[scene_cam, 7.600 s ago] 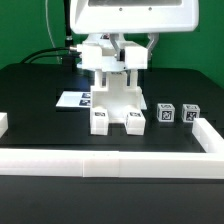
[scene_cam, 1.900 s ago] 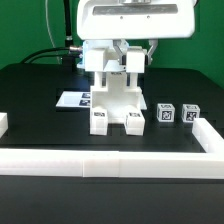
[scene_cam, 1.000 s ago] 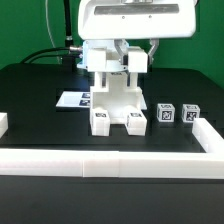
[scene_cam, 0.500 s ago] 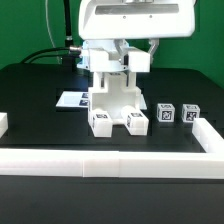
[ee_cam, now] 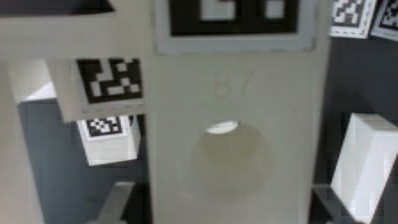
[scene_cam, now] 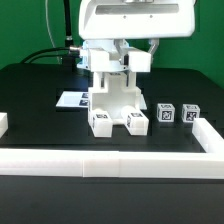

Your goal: Assemble chair

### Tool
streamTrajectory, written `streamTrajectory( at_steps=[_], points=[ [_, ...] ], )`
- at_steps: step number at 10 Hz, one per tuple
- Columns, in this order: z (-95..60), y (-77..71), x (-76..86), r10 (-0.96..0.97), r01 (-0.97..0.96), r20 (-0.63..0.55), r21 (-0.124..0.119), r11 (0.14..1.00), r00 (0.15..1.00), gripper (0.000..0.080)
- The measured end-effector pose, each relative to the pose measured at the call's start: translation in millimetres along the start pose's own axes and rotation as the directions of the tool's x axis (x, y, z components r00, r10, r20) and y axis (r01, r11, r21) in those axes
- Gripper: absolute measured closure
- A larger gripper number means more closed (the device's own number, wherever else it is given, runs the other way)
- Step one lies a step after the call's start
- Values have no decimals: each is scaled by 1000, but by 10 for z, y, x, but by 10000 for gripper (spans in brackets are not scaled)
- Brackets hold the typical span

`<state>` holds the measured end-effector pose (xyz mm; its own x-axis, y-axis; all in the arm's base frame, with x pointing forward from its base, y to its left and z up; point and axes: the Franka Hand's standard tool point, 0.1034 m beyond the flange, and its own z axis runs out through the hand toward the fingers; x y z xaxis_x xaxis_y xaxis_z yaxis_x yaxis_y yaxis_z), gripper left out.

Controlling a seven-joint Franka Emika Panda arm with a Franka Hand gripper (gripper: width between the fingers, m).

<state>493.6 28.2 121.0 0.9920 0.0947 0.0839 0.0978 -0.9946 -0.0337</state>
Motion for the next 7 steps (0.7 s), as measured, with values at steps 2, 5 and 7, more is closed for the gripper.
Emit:
streamTrajectory(
  at_steps=[2, 5, 7],
  points=[
    [3, -2, -13, -30, 30, 10, 2, 1000, 1000, 515],
    [2, -3, -9, -21, 21, 3, 2, 1000, 1000, 515],
    [3, -7, -47, -23, 23, 6, 3, 1000, 1000, 515]
  ],
)
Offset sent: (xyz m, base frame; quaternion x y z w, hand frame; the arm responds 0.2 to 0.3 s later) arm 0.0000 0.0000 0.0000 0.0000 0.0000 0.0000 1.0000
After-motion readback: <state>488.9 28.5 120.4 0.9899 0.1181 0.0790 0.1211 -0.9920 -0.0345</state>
